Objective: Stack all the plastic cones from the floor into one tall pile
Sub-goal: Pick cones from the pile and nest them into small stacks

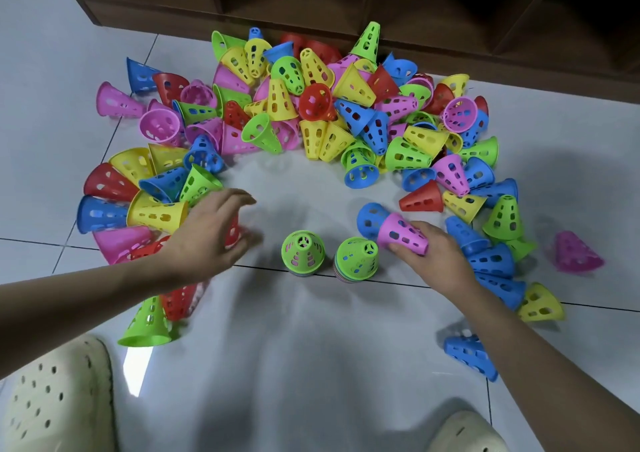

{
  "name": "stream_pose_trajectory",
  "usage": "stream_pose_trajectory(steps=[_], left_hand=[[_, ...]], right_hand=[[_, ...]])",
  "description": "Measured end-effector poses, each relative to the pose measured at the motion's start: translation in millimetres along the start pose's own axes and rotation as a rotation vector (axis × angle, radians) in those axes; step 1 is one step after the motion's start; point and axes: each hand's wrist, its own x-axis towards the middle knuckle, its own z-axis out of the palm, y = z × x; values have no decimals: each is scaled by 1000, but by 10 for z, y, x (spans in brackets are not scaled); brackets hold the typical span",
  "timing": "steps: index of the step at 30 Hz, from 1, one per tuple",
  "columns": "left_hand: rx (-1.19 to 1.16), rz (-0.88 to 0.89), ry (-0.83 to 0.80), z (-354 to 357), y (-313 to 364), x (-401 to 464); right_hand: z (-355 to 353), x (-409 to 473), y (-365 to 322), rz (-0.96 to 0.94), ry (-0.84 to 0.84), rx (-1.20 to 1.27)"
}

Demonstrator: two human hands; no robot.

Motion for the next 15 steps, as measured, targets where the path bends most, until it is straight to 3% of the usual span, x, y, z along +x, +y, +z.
stream_pose_trajectory(steps=[3, 7, 15], left_hand=[[124, -114, -13, 30, -193, 6], [137, -304, -160, 121, -359, 85], [98, -295, -173, 154, -362, 175]], right_hand=[[-101, -60, -134, -25, 65, 61], [-268, -125, -392, -100, 141, 166], [-386, -271, -787, -300, 119, 145]])
